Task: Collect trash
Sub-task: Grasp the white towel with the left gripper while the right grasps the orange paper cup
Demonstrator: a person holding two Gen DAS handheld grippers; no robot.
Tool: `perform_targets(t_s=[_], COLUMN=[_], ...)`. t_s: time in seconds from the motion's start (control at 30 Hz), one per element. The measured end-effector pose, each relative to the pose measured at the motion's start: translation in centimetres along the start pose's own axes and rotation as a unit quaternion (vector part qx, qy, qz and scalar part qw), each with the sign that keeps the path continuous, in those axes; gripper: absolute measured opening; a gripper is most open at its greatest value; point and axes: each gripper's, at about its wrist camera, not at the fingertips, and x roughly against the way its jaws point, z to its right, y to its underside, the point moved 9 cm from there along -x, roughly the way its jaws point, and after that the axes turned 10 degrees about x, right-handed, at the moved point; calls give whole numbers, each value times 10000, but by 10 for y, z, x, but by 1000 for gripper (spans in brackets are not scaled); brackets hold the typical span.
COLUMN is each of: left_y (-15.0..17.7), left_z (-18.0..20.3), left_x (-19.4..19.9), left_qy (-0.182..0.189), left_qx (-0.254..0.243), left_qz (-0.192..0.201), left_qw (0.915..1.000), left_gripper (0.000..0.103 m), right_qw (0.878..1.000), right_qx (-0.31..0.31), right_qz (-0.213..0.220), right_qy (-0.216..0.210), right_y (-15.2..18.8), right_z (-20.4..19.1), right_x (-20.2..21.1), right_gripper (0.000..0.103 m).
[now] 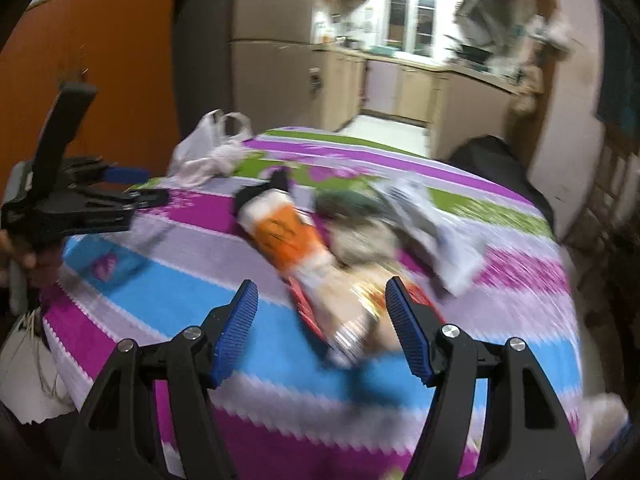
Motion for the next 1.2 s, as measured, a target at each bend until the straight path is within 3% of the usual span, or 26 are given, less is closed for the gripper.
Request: perform_targets(t_s=[0.2,0.4,0.47,0.53,0.6,0.7,0.87,1.2], left_y=[-28,-47,-49,-51,-52,-52,-46,-27], left_z=[-7,-3,-1,0,0,3,6,7], left_x=[-40,-87,-103,-112,-115,-115,-103,-33], left_qy=[213,163,216,369,458,557,528,603], left_qx=[73,28,23,134,238,239,200,297], left_qz=[-47,-209,-394,-549,-584,-576,-468,-198], left_qw=[9997,9996,9990,9977,9970,9965,9973,9975], left_gripper=[63,63,62,50,38,9,6,6], right_qw=[9966,9919,9909,9896,9902,9909,9912,9923], right_qx=[624,863,874,901,865,840,791,699], right_qz=[-468,-784,-829,-893,-857,-822,-771,-483], right_qy=[-267,-502,-602,-671,-690,-654,-730,-898], right_y=[-25,-25,-24,-21,-21,-21,-25,-43], right_z=[-11,-9,-9,-10,-10,-11,-15,-26], right_x=[-52,-77,-81,-84,-84,-81,-77,-46], right_gripper=[64,64,58,49,48,46,37,36])
